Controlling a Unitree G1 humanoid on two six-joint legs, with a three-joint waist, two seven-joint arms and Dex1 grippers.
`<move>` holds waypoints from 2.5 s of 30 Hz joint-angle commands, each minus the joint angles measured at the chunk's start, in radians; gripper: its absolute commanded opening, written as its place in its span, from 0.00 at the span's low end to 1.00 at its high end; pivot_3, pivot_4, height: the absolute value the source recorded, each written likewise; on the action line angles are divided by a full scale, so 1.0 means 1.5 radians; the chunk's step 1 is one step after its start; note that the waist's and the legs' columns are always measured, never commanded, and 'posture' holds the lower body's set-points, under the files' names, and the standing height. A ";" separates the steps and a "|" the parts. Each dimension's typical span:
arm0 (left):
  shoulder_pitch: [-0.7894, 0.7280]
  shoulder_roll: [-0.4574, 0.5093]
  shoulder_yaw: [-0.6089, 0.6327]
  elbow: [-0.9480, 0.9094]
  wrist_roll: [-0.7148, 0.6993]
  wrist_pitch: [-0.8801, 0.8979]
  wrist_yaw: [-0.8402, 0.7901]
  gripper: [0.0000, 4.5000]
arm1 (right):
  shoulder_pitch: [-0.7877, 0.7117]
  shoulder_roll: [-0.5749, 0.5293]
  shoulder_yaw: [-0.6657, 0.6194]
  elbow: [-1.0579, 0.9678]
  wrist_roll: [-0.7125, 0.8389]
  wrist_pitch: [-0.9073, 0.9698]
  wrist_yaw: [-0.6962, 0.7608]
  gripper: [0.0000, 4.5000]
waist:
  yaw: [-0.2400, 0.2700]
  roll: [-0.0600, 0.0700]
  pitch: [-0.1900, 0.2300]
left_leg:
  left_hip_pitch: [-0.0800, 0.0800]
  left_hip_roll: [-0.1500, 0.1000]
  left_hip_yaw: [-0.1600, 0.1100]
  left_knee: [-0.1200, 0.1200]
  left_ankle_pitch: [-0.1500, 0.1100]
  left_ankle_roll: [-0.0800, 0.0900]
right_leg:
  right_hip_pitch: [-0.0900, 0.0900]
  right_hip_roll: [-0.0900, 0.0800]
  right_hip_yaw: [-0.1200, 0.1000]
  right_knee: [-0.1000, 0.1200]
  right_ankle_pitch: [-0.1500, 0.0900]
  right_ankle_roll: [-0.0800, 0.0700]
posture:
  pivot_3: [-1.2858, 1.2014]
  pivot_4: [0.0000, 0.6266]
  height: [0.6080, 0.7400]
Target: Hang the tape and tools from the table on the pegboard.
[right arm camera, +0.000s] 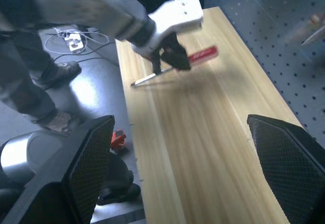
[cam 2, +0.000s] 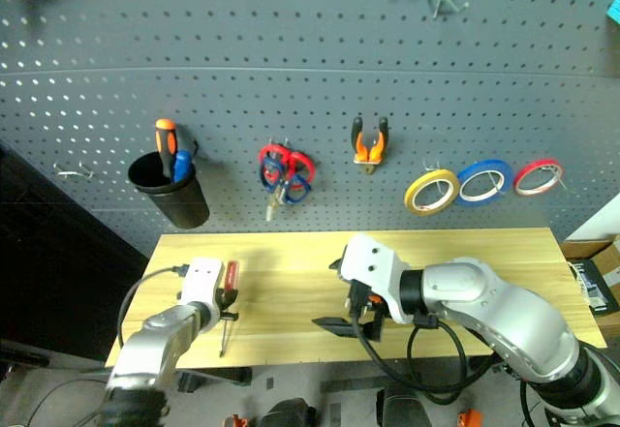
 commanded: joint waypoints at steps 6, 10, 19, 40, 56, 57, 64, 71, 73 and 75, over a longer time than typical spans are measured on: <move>0.114 0.012 -0.024 -0.178 0.025 -0.354 -0.048 0.19 | -0.005 0.007 -0.085 -0.026 0.017 -0.028 -0.002 1.00 | 0.010 0.000 0.000 | 0.000 0.000 0.000 0.000 0.000 0.000 | 0.001 -0.001 -0.001 0.000 0.000 0.000 | 0.52 0.23 1.00; 0.003 -0.009 -0.012 -0.208 0.017 -0.373 -0.024 0.19 | -0.035 -0.003 -0.155 -0.023 0.063 -0.010 0.004 1.00 | 0.031 -0.001 -0.001 | 0.000 0.000 -0.001 0.001 0.000 0.001 | 0.002 0.002 -0.003 0.001 0.001 0.000 | 0.53 0.19 1.00; -0.209 -0.046 0.055 -0.212 0.015 -0.300 0.074 0.19 | -0.071 -0.052 -0.227 0.044 0.078 -0.027 0.016 1.00 | 0.036 -0.005 -0.022 | 0.000 0.000 0.002 0.001 0.000 0.001 | 0.001 0.004 -0.002 0.000 0.001 0.000 | 0.56 0.10 1.00; -0.352 -0.030 0.118 0.043 0.019 -0.359 0.130 0.19 | -0.095 -0.014 -0.227 0.057 0.090 -0.025 -0.030 1.00 | 0.044 -0.011 -0.075 | 0.002 -0.003 0.002 0.002 0.000 0.000 | 0.002 0.005 -0.001 0.002 0.001 0.000 | 0.55 0.03 1.00; -0.347 -0.043 0.104 0.146 0.017 -0.413 0.128 0.19 | -0.015 0.105 -0.186 0.045 0.130 -0.019 -0.128 1.00 | 0.034 -0.013 -0.086 | 0.002 -0.007 0.000 0.002 0.001 0.000 | 0.002 0.003 0.000 0.002 0.001 0.000 | 0.53 0.02 1.00; -0.346 -0.044 0.105 0.148 0.014 -0.412 0.127 0.19 | -0.015 0.109 -0.178 0.047 0.123 -0.023 -0.130 1.00 | 0.034 -0.013 -0.086 | 0.002 -0.007 0.000 0.002 0.001 0.000 | 0.002 0.003 0.000 0.003 0.001 0.000 | 0.53 0.02 1.00; -0.334 -0.047 0.110 0.135 0.005 -0.401 0.125 0.45 | -0.027 0.126 -0.147 0.056 0.091 -0.040 -0.128 1.00 | 0.034 -0.013 -0.090 | 0.003 -0.007 0.000 0.004 0.001 0.000 | 0.002 0.004 0.000 0.004 0.001 0.000 | 0.53 0.02 1.00; -0.315 -0.049 0.109 0.063 -0.001 -0.370 0.129 0.91 | -0.023 0.126 -0.144 0.055 0.078 -0.049 -0.121 1.00 | 0.034 -0.013 -0.094 | 0.003 -0.007 0.000 0.004 0.001 0.000 | 0.002 0.004 0.000 0.004 0.001 0.000 | 0.54 0.03 1.00; -0.310 -0.051 0.097 0.004 -0.017 -0.340 0.113 0.91 | -0.014 0.121 -0.155 0.050 0.082 -0.049 -0.120 1.00 | 0.034 -0.013 -0.094 | 0.003 -0.007 0.000 0.004 0.001 0.000 | 0.002 0.004 0.000 0.005 0.001 0.000 | 0.54 0.03 1.00; -0.301 -0.057 0.077 -0.056 -0.045 -0.299 0.087 0.91 | -0.002 0.117 -0.168 0.045 0.089 -0.050 -0.120 1.00 | 0.034 -0.013 -0.094 | 0.003 -0.007 0.000 0.005 0.000 0.000 | 0.002 0.004 0.000 0.005 0.001 0.000 | 0.54 0.03 1.00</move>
